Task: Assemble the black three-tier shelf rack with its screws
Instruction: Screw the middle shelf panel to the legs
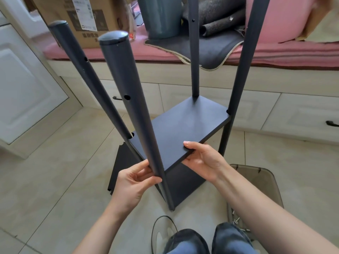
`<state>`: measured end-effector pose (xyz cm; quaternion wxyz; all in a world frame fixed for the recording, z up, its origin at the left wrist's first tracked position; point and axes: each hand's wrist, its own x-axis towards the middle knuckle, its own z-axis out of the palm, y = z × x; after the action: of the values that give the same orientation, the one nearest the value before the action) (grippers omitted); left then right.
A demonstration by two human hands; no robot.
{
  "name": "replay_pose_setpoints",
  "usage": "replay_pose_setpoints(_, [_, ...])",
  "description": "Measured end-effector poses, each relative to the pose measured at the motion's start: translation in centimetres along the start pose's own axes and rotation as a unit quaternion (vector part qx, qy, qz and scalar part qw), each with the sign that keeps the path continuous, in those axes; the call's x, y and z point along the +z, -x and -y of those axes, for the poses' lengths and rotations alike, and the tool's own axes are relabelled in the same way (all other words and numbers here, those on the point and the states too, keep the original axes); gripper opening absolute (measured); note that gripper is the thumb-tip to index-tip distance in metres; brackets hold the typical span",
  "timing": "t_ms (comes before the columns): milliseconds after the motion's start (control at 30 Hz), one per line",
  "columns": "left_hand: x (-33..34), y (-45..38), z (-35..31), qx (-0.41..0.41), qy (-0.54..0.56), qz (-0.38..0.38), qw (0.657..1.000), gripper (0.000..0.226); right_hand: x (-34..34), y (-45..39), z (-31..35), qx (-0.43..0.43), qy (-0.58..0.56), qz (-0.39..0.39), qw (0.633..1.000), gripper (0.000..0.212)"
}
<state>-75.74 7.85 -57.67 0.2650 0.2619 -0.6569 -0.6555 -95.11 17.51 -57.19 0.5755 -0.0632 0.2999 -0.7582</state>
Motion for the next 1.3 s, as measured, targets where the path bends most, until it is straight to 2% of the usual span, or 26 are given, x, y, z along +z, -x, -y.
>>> replay_pose_setpoints(267, [-0.2, -0.8, -1.5, -0.002, 0.022, -0.021, 1.000, 0.043, 2.2, -0.9, 1.6, 0.013, 0.028, -0.016, 0.999, 0.033])
replay_pose_setpoints(467, [-1.4, -0.3, -1.5, -0.025, 0.078, -0.047, 0.996, 0.042, 4.6, -2.0, 1.7, 0.025, 0.077, -0.013, 0.997, 0.031])
replay_pose_setpoints(567, [-2.6, 0.0, -1.4, -0.032, 0.098, -0.074, 0.992, 0.046, 5.8, -2.8, 1.0, 0.047, 0.099, -0.008, 0.994, 0.034])
replay_pose_setpoints(767, [-4.8, -0.1, -1.5, -0.025, 0.136, -0.102, 0.985, 0.034, 7.9, -5.3, -0.6, 0.096, 0.122, -0.022, 0.988, 0.033])
replay_pose_setpoints(833, [-5.4, -0.6, -1.4, -0.039, 0.144, -0.115, 0.982, 0.045, 8.2, -6.3, -1.2, 0.109, 0.123, -0.042, 0.985, 0.039])
replay_pose_setpoints(900, [-6.1, -1.3, -1.1, -0.058, 0.153, -0.129, 0.978, 0.069, 8.3, -7.1, -1.7, 0.122, 0.115, -0.051, 0.984, 0.038])
replay_pose_setpoints(1000, [-7.4, -2.1, 0.0, -0.079, 0.162, -0.148, 0.972, 0.081, 8.3, -8.5, -2.6, 0.150, 0.111, -0.050, 0.981, 0.023])
replay_pose_setpoints(1200, [-9.5, -2.6, 3.0, -0.129, 0.221, -0.182, 0.949, 0.046, 7.4, -11.2, -4.6, 0.202, 0.122, -0.053, 0.970, 0.034])
replay_pose_setpoints(1300, [-9.7, -2.4, 5.1, -0.166, 0.255, -0.204, 0.930, 0.036, 6.7, -12.1, -6.0, 0.215, 0.123, -0.065, 0.967, 0.048])
